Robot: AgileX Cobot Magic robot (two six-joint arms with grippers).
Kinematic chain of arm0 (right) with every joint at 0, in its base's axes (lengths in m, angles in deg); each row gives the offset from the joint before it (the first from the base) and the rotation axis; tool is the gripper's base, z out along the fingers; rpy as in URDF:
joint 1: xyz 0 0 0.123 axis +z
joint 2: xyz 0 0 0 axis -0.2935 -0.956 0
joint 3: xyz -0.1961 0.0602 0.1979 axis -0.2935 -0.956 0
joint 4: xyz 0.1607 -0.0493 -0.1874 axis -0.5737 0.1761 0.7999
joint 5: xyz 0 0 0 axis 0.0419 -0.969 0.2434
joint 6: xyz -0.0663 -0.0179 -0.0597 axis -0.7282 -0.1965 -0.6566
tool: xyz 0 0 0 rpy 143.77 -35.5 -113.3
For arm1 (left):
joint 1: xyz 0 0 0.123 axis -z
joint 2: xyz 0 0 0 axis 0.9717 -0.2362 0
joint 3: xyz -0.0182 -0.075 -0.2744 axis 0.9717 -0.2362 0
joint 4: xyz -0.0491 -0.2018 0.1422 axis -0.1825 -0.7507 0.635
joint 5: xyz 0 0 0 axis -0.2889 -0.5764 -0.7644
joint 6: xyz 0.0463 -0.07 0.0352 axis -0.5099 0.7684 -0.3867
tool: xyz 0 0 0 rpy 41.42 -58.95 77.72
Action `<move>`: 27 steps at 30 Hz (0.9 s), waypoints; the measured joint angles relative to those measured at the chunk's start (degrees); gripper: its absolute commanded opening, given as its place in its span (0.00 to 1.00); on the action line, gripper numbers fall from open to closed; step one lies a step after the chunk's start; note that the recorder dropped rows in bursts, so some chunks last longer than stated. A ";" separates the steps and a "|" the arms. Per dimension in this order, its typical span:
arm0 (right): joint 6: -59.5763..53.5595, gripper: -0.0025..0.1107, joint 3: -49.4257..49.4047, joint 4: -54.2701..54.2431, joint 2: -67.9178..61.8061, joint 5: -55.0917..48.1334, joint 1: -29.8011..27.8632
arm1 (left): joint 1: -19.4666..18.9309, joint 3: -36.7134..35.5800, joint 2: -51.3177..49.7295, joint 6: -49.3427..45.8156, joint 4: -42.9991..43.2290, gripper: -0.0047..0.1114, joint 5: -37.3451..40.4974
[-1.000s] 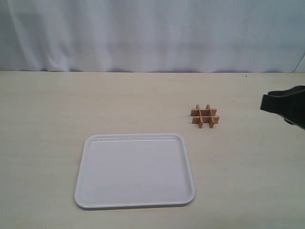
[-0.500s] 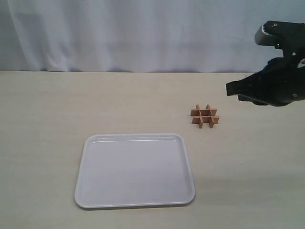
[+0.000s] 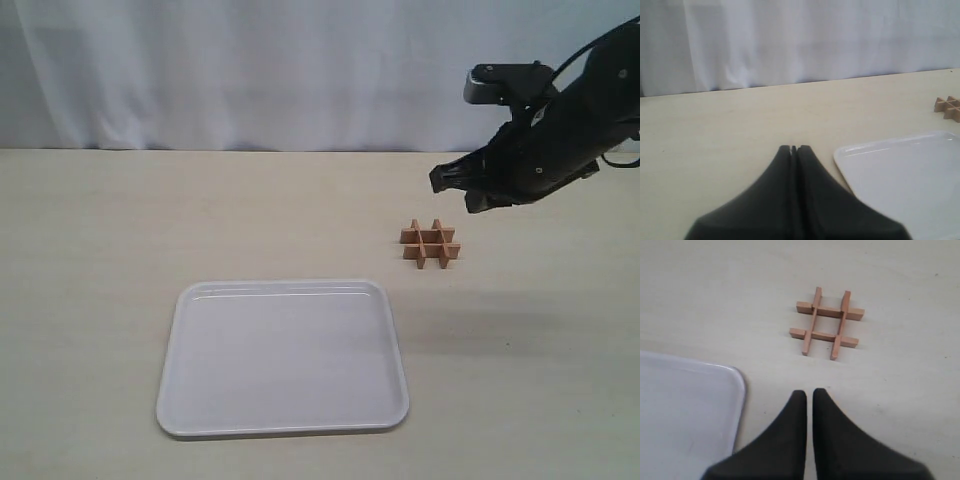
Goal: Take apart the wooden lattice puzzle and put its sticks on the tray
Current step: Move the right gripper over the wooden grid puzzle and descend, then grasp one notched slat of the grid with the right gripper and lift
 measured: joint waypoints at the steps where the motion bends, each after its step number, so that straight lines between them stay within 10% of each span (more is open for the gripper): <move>1: 0.89 0.06 1.26 1.55 -1.19 -1.07 0.00 | 0.00 0.00 0.00 0.00 0.00 0.04 0.00; 27: 3.44 0.22 21.03 4.54 -26.98 -15.06 -2.57 | 0.00 0.00 0.00 0.00 0.00 0.04 0.00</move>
